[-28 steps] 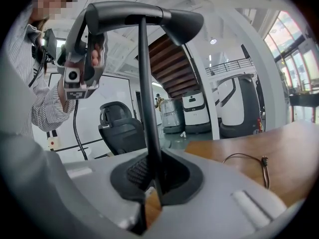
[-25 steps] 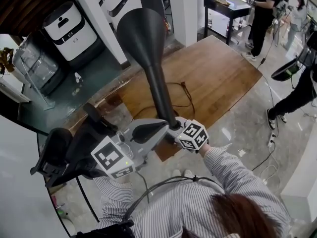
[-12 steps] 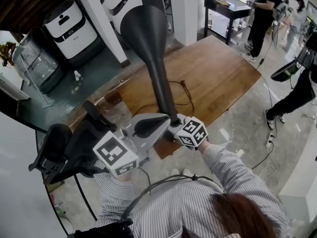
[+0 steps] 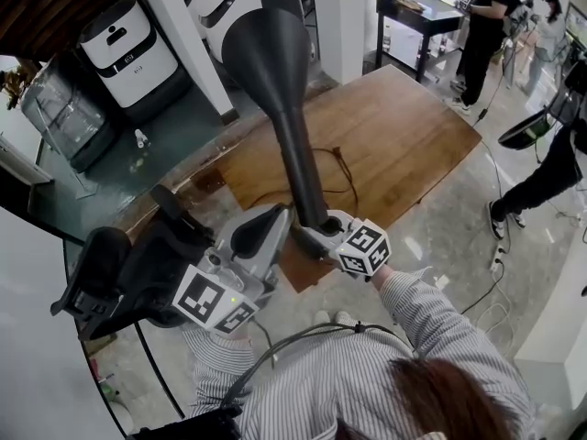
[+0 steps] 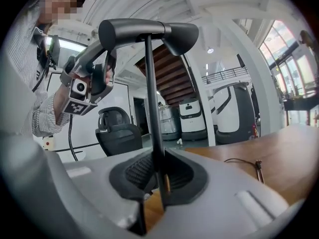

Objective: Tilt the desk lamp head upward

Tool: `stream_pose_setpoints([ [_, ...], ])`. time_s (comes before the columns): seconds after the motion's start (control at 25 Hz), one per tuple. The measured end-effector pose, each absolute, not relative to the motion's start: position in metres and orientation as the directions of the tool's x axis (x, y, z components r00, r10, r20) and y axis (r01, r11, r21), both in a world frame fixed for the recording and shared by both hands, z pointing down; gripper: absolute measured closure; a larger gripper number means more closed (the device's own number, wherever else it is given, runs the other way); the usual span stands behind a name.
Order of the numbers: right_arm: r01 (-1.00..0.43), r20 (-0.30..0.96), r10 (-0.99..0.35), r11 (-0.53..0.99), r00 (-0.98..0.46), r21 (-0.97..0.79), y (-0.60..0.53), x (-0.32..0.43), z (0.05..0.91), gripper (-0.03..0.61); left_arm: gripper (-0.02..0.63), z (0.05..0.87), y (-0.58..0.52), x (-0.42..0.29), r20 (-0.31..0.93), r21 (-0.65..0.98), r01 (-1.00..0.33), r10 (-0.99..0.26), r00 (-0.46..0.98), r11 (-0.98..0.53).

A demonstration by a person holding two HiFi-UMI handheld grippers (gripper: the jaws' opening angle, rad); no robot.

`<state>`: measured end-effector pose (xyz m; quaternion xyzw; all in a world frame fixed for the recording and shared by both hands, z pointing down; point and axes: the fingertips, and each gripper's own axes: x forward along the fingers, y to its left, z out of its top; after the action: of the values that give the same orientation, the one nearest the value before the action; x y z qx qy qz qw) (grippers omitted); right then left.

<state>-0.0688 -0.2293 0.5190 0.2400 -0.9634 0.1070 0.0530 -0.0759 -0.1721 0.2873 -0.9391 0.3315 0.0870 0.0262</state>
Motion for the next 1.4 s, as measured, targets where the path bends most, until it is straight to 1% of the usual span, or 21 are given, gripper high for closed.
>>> stream_pose_setpoints([
  [0.16,-0.472,0.165,-0.446,0.862,-0.88,-0.186,-0.228,-0.066,0.518,0.538,0.607,0.311,-0.174,-0.077,-0.153,0.036,-0.676,-0.672,0.724,-0.736],
  [0.28,-0.44,0.167,-0.412,0.877,-0.895,-0.191,-0.225,-0.06,0.511,0.522,0.603,0.331,-0.175,-0.076,-0.132,0.103,-0.684,-0.692,0.71,-0.722],
  [0.36,-0.44,0.15,-0.418,0.882,-0.896,-0.167,-0.222,-0.05,0.499,0.521,0.546,0.348,-0.178,-0.077,-0.106,0.147,-0.692,-0.707,0.7,-0.707],
  [0.44,-0.464,0.117,-0.45,0.871,-0.885,-0.163,-0.219,-0.036,0.484,0.522,0.54,0.369,-0.182,-0.077,-0.07,0.162,-0.708,-0.724,0.686,-0.687],
  [0.6,-0.555,0.081,-0.55,0.82,-0.831,-0.14,-0.206,-0.012,0.459,0.53,0.554,0.408,-0.185,-0.065,-0.026,0.222,-0.696,-0.717,0.696,-0.683],
  [0.76,-0.615,0.102,-0.608,0.785,-0.787,-0.072,-0.184,-0.003,0.44,0.545,0.601,0.428,-0.18,-0.054,0.012,0.258,-0.701,-0.723,0.691,-0.665],
  [0.84,-0.638,0.114,-0.63,0.768,-0.768,-0.055,-0.175,0.001,0.435,0.551,0.607,0.431,-0.174,-0.049,0.019,0.256,-0.704,-0.724,0.689,-0.663],
  [0.96,-0.635,0.111,-0.627,0.77,-0.771,-0.066,-0.169,0.001,0.432,0.574,0.607,0.433,-0.167,-0.045,0.023,0.281,-0.688,-0.712,0.701,-0.669],
  [1.4,-0.61,0.147,-0.595,0.788,-0.79,-0.083,-0.161,-0.01,0.441,0.577,0.609,0.442,-0.164,-0.046,0.063,0.282,-0.703,-0.718,0.693,-0.653],
])
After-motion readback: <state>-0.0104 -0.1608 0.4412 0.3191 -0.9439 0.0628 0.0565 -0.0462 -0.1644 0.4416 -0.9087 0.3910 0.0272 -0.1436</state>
